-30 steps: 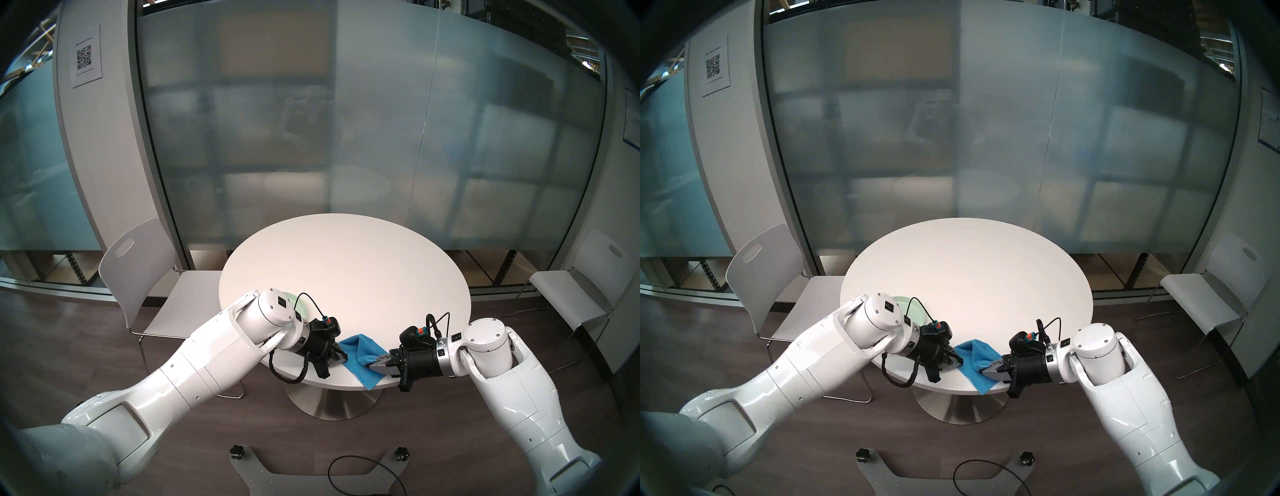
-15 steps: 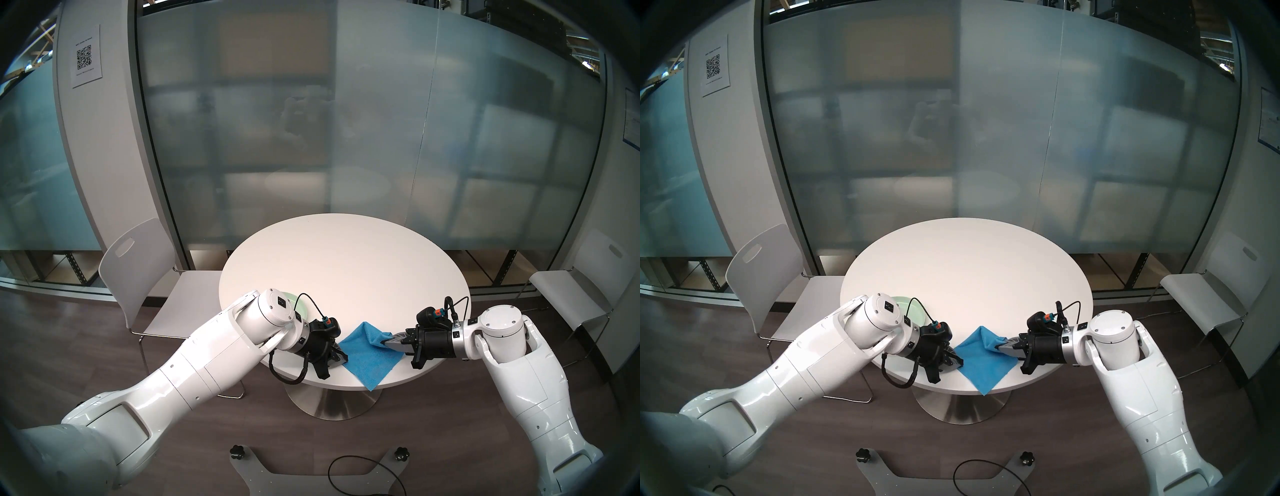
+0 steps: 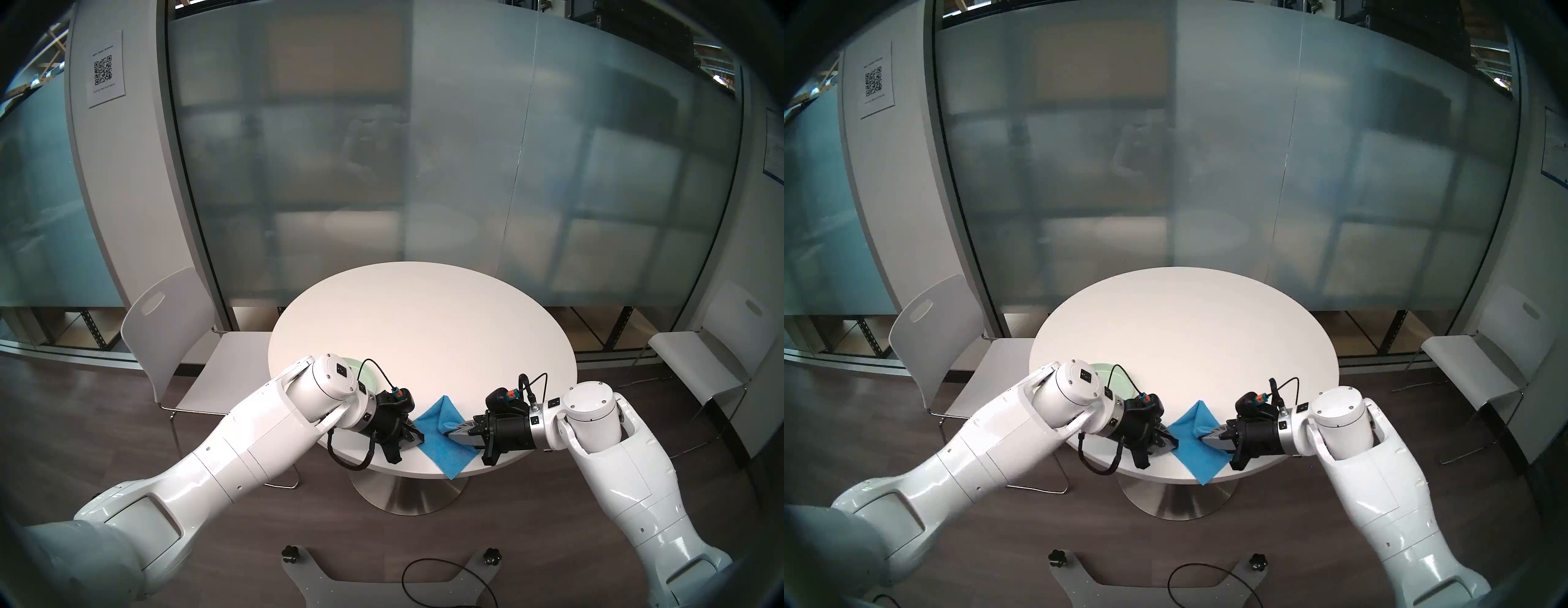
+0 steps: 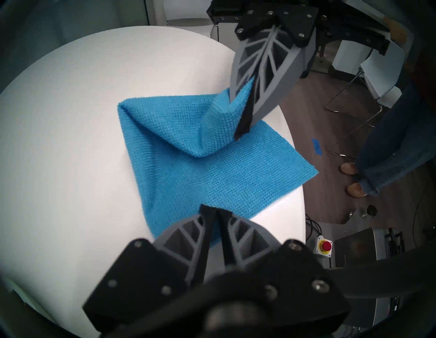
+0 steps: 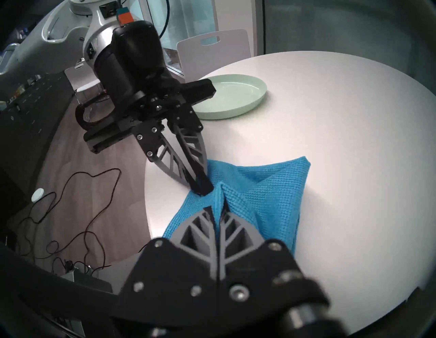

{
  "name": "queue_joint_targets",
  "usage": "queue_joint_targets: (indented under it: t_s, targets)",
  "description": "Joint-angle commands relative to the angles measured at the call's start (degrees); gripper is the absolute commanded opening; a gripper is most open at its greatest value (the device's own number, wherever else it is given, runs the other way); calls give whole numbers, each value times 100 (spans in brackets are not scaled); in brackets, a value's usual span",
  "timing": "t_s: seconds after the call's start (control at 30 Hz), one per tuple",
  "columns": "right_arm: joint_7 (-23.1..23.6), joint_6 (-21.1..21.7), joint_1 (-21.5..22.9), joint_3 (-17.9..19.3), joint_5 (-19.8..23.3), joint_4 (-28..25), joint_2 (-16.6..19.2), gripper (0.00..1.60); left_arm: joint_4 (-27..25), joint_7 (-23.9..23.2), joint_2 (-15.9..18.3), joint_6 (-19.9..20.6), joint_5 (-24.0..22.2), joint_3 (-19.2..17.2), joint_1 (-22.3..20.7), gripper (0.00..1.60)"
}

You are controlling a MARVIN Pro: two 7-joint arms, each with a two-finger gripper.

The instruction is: Fold the napkin in half twice and place it beside the plate

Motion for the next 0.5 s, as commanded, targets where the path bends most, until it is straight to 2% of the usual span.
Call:
queue_joint_targets:
  t_s: [0.0,0.13,0.23,0.27,0.3,0.33,0.47]
  targets:
    - [-17,7,121,-77,-34,16,-59,0,-57,7,40,-8,-28,-74,-28,57]
    - [28,108,141,-182,-105,69,5,0,-65,-10,54,-12,-39,-81,-43,57]
    - [24,80,125,-189,-114,88,11,61,-56,-14,52,-22,-46,-81,-49,57]
    - [25,82,120,-184,-119,79,20,66,-49,-17,49,-25,-46,-78,-54,57]
    - [29,85,117,-174,-118,70,26,80,-44,-19,47,-26,-45,-74,-59,57]
    - [35,92,119,-157,-116,56,35,119,-38,-21,44,-27,-44,-70,-64,57]
    - [86,112,114,-84,-83,-37,68,132,-19,-27,35,-26,-40,-57,-77,57]
